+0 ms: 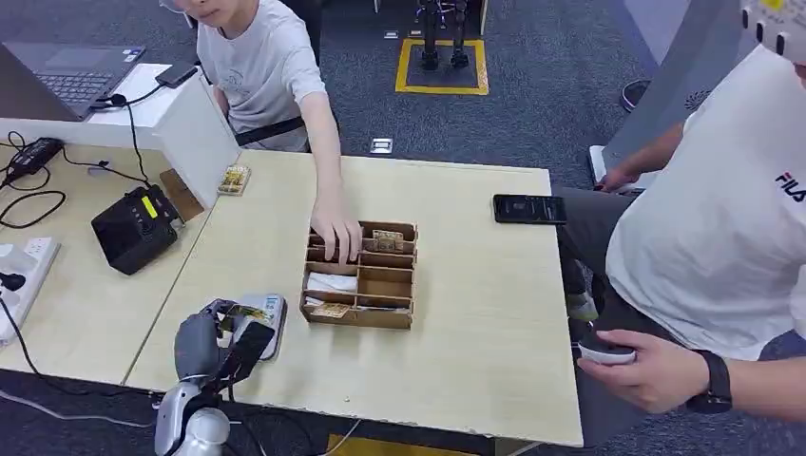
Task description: Pass the card to the sensor for recognition and then transmit it.
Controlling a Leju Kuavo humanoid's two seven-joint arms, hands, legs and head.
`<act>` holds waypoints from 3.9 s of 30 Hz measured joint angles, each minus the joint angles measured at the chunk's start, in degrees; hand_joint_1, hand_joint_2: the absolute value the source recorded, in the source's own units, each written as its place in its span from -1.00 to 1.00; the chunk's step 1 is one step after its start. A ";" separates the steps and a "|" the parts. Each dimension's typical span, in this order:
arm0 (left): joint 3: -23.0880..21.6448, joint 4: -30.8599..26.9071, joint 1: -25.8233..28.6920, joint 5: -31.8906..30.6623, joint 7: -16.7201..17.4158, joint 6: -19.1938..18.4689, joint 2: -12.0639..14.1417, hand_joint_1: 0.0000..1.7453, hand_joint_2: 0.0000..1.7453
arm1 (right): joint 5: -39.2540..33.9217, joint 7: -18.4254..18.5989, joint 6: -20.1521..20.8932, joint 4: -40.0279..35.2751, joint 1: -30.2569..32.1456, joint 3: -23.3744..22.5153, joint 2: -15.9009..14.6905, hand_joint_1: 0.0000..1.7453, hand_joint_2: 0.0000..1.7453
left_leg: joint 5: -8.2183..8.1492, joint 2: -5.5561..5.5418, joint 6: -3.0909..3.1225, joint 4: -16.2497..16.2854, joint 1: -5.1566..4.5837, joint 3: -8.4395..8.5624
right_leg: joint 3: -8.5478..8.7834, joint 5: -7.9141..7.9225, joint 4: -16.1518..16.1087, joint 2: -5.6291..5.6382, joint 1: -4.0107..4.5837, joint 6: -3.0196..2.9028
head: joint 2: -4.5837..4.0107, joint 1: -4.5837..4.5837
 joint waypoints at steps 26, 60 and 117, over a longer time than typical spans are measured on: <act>0.66 1.55 -0.36 -2.01 0.70 1.59 0.00 1.00 1.00 | 0.15 -0.09 -0.07 -0.02 -0.01 0.02 0.00 -1.00 1.00 | 0.00 0.00 0.00 0.00 0.00 0.01 | 0.01 0.00 0.00 0.00 0.00 0.00 | 0.00 0.00; 5.05 -15.49 -5.84 31.48 -2.90 -17.31 0.28 1.00 1.00 | 2.23 -0.81 1.73 -0.02 -0.07 0.61 -0.09 -1.00 1.00 | 0.01 -0.01 0.00 0.04 0.00 0.00 | 0.02 0.02 0.01 -0.01 0.00 0.03 | 0.00 0.00; -2.56 -9.86 -11.14 -4.68 -2.99 9.97 1.42 -1.00 1.00 | 2.80 0.37 1.73 -0.02 -0.38 4.87 0.17 -1.00 1.00 | 0.01 0.00 0.01 0.12 0.00 -0.01 | 0.01 0.07 0.01 0.02 0.00 0.01 | 0.00 0.00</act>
